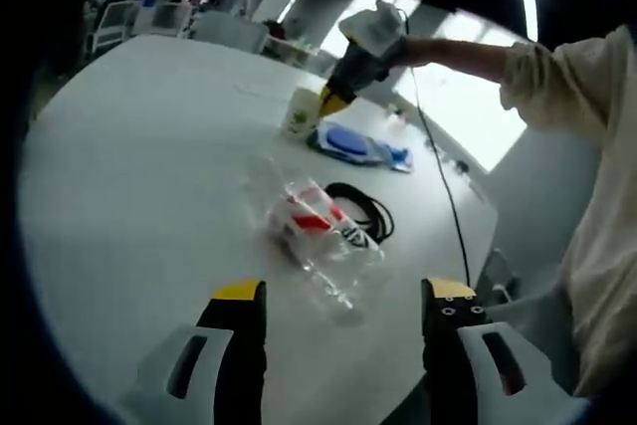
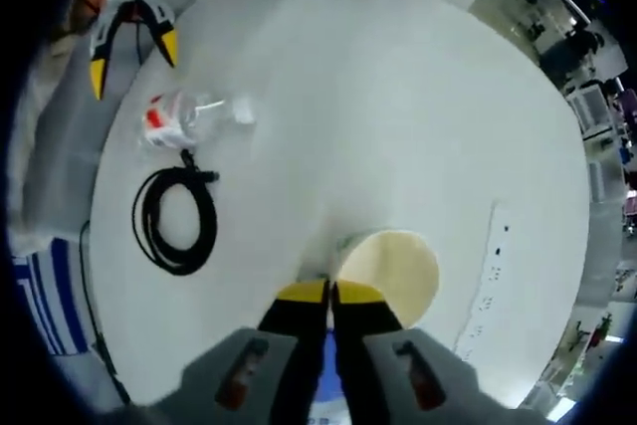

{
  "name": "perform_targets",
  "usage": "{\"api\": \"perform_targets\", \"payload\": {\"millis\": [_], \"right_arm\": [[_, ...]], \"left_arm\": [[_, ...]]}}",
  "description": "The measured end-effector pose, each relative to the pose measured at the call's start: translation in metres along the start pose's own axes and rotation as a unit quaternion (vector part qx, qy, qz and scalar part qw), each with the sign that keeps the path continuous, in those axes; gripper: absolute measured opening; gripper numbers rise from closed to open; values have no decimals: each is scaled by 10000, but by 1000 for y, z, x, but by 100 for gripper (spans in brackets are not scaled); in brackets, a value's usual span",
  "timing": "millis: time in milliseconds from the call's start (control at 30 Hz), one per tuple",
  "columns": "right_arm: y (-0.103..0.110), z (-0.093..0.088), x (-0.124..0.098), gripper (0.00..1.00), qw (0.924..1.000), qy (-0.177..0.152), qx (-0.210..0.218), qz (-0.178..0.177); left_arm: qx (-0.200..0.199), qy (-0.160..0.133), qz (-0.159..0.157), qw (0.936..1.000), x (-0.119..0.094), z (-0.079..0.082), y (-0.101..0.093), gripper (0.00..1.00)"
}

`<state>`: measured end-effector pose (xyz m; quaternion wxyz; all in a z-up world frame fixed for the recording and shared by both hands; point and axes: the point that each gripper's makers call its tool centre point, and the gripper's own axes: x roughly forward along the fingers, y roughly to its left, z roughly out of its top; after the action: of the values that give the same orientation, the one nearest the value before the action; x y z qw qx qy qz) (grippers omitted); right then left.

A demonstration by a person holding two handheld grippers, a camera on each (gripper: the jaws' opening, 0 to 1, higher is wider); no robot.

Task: Arrange the tabletop items into an orderly group along one side of the table until the central work area is clear of visible clutter.

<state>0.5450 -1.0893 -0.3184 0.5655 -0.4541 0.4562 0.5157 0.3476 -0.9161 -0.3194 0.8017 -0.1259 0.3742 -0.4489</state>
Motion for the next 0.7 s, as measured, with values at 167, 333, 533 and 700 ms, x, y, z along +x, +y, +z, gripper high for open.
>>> {"api": "perform_targets", "payload": {"millis": [167, 333, 533, 700], "right_arm": [[0, 1, 1, 6, 10000, -52, -12, -59], [0, -1, 1, 11, 9999, -86, 12, -86], [-2, 1, -6, 14, 9994, -250, -22, -225], [1, 3, -12, 14, 9990, -390, 85, -213]], "left_arm": [[-35, 5, 23, 10000, 0, -2, 2, 60], [-59, 10, 40, 10000, -1, -3, 4, 59], [-43, 41, 39, 10000, 1, -3, 3, 59], [-27, 46, 25, 10000, 1, -3, 2, 59]]}}
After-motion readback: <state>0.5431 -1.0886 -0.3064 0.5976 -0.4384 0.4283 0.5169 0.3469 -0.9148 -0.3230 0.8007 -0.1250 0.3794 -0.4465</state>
